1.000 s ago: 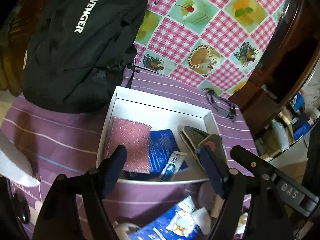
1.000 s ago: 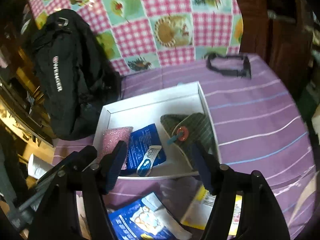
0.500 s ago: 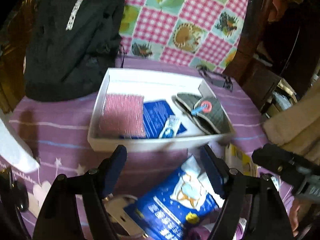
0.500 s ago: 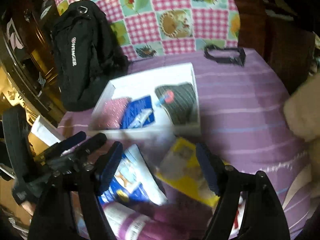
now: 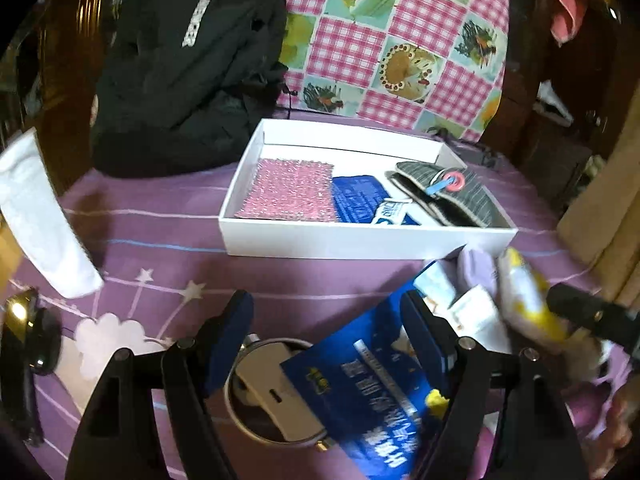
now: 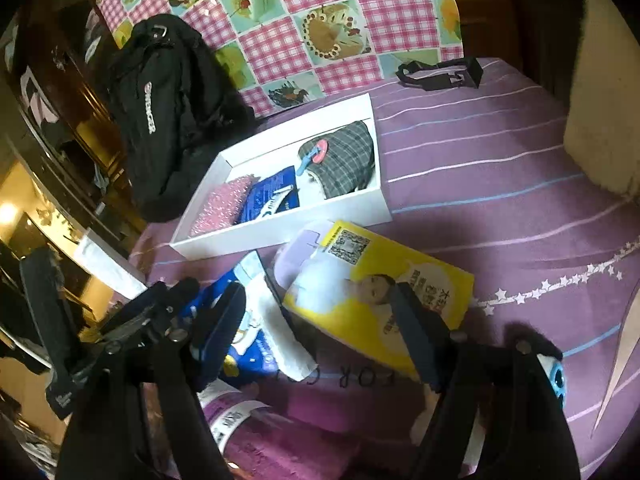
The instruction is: Organize soft objects
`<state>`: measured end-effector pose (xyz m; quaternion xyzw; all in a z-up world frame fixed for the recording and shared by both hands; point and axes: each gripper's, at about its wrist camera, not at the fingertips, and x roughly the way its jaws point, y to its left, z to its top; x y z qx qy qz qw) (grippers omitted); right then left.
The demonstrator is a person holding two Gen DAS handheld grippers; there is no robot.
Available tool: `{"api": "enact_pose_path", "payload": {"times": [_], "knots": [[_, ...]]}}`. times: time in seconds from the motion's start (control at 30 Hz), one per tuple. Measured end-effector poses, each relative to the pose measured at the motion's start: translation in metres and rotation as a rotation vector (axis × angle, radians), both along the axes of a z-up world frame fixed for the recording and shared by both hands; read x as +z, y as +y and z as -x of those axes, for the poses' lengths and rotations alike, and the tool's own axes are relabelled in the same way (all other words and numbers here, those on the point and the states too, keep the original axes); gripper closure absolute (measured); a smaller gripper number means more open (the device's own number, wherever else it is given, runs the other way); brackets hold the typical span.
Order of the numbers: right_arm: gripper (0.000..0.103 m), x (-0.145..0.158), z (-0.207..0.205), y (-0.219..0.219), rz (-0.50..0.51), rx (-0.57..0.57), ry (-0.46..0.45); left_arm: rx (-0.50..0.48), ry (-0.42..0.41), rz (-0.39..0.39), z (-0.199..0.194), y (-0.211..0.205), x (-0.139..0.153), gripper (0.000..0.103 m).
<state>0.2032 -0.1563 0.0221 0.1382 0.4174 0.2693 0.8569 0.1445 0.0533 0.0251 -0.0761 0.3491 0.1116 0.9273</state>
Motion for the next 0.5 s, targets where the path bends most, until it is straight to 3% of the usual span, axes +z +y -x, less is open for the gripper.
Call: {"api": "enact_pose_path", "payload": {"times": [0.07, 0.23, 0.5], "knots": [[0.027, -0.002, 0.001, 0.004, 0.034, 0.006, -0.009, -0.014, 0.015, -0.016, -0.001, -0.002, -0.004, 0.027], [0.030, -0.003, 0.002, 0.007, 0.057, 0.027, -0.025, -0.045, 0.031, 0.081, -0.003, 0.007, -0.009, 0.027], [0.034, 0.002, -0.001, -0.012, 0.111, -0.013, -0.026, -0.045, 0.023, 0.090, 0.000, 0.010, -0.011, 0.029]]}}
